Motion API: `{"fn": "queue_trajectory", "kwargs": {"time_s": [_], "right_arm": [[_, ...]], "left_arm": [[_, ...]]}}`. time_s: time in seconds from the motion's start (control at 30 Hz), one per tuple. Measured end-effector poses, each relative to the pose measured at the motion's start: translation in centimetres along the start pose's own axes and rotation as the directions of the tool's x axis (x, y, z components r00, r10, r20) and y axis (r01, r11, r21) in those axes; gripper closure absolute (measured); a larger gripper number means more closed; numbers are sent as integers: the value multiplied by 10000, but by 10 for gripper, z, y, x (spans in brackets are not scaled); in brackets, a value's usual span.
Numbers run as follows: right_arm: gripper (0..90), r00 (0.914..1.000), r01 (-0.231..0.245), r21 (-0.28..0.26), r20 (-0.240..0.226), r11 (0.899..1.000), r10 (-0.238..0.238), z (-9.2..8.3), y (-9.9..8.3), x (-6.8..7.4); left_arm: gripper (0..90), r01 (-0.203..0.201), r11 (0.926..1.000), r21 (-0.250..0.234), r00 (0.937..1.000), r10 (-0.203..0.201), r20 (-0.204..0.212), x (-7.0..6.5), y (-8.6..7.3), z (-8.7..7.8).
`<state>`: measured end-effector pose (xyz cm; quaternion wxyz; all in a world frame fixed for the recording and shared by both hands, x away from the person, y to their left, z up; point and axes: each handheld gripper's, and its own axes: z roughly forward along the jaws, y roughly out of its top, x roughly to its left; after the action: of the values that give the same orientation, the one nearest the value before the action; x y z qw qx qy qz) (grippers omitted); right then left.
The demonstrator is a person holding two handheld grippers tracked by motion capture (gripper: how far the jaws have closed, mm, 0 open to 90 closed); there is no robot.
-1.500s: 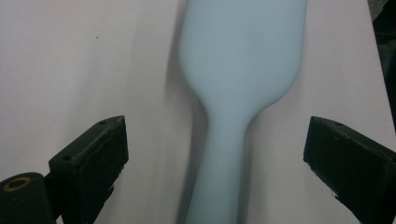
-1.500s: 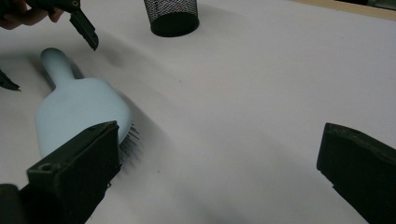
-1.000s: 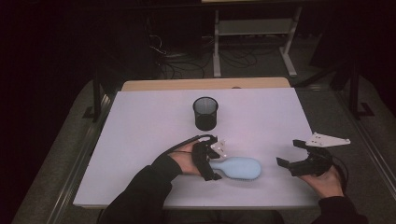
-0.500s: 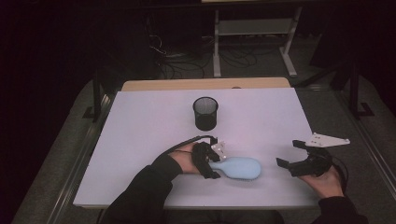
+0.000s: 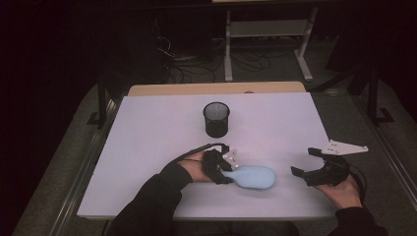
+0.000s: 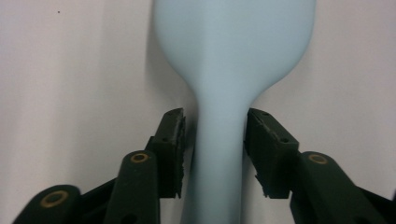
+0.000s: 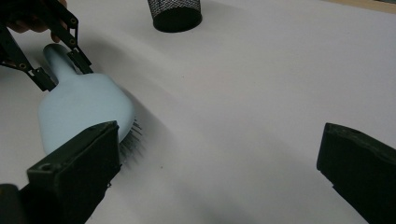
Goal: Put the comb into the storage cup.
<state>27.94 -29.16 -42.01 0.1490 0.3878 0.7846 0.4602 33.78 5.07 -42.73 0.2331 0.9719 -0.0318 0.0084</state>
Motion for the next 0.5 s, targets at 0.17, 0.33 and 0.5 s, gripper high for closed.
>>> {"fn": "queue_trajectory", "kwargs": {"time_s": [0.17, 0.33, 0.5], "right_arm": [[0, 10000, -30, -11, -23, 10000, 30, 0, 0, 0], [0, 10000, -28, 28, -36, 10000, 28, 0, 0, -1], [0, 10000, -41, 45, -31, 10000, 41, 0, -1, -1]], "left_arm": [[677, -13, 10000, 17, 9999, 13, 128, 1, 0, 0], [690, -142, 9999, -38, 9998, 142, 139, 0, 1, -1], [693, -250, 9997, -75, 9997, 250, 34, -1, 1, -3]]}}
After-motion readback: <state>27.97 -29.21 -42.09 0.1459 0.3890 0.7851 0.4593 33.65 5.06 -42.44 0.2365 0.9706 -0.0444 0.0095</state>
